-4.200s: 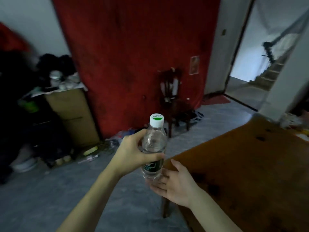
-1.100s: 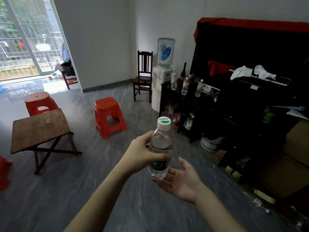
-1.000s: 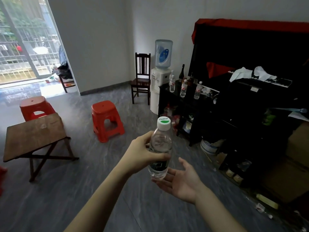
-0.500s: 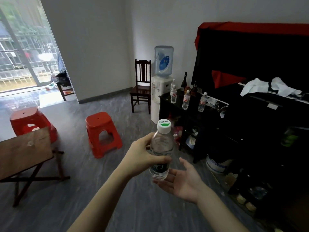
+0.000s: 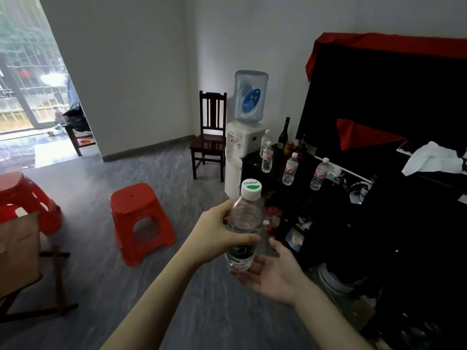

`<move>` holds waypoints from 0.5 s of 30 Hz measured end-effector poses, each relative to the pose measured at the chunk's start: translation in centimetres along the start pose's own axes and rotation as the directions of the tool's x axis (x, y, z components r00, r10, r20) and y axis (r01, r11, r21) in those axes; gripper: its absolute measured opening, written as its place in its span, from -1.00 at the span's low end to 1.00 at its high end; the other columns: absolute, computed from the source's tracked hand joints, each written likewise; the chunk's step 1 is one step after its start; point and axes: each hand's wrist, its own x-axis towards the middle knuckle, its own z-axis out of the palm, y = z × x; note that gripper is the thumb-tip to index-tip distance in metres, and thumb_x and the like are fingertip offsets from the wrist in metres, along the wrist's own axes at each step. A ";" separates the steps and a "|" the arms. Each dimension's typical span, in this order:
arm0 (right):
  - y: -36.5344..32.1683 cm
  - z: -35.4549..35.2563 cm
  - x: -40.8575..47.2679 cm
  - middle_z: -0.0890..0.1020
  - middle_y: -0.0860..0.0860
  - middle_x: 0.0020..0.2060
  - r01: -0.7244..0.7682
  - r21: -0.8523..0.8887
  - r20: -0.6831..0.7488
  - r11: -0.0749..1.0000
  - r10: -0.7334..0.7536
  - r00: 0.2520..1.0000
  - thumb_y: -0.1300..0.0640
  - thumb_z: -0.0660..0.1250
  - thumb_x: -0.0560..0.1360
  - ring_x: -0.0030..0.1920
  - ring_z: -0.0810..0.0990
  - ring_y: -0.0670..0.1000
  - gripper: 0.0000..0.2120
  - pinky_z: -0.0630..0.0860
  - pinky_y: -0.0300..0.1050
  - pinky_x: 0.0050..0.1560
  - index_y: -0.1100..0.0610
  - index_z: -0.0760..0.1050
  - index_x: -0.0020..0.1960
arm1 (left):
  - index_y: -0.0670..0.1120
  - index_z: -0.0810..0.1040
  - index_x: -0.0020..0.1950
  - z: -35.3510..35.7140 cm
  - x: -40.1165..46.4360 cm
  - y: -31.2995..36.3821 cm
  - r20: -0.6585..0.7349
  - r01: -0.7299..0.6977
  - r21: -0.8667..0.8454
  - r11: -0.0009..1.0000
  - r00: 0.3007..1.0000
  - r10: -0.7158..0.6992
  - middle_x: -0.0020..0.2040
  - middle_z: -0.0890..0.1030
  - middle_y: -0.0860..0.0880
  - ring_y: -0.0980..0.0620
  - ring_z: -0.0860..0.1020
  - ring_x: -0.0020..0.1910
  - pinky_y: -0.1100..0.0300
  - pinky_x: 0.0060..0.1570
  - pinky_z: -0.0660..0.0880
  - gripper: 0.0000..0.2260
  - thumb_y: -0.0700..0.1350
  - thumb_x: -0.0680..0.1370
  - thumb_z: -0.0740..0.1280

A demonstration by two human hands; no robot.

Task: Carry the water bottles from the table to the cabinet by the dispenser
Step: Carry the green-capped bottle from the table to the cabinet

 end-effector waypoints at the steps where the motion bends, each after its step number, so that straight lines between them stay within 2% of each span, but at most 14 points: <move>1: -1.2 0.6 1.2 0.57 0.40 0.23 0.007 -0.003 -0.001 1.000 -0.007 1.000 -0.25 0.15 0.57 0.25 0.53 0.41 -0.28 0.49 0.14 0.05 0.39 0.41 0.36 | 0.08 0.61 0.18 -0.7 1.8 -0.4 0.005 -0.003 0.000 1.000 1.000 0.003 0.02 0.71 0.14 0.27 0.65 0.03 0.44 -0.02 0.54 -0.55 -0.10 0.34 0.64; 6: -6.6 3.1 6.6 0.59 0.38 0.21 0.052 0.018 -0.045 0.998 -0.051 0.998 -0.25 0.13 0.58 0.24 0.54 0.39 -0.29 0.48 0.16 0.13 0.36 0.43 0.37 | 0.09 0.62 0.18 -3.6 10.1 -2.1 0.035 -0.028 -0.006 1.000 0.999 0.028 0.02 0.72 0.14 0.28 0.65 0.03 0.43 0.00 0.53 -0.54 -0.09 0.33 0.65; 12: -12.2 4.0 12.0 0.59 0.36 0.23 0.070 0.007 -0.109 0.998 -0.069 0.992 -0.26 0.13 0.58 0.32 0.49 0.40 -0.29 0.34 0.15 0.41 0.36 0.46 0.35 | 0.09 0.61 0.20 -4.6 18.3 -4.5 0.085 -0.038 -0.006 0.999 0.996 0.038 0.02 0.72 0.16 0.30 0.65 0.03 0.47 -0.02 0.51 -0.51 -0.08 0.32 0.65; 15: -15.4 4.0 15.2 0.59 0.36 0.22 0.070 0.022 -0.110 0.997 -0.067 0.992 -0.27 0.14 0.57 0.28 0.52 0.40 -0.28 0.44 0.16 0.29 0.37 0.46 0.34 | 0.10 0.61 0.19 -4.8 22.8 -5.7 0.092 -0.044 0.001 0.999 0.995 0.044 0.02 0.71 0.16 0.29 0.65 0.03 0.45 -0.02 0.52 -0.50 -0.05 0.30 0.66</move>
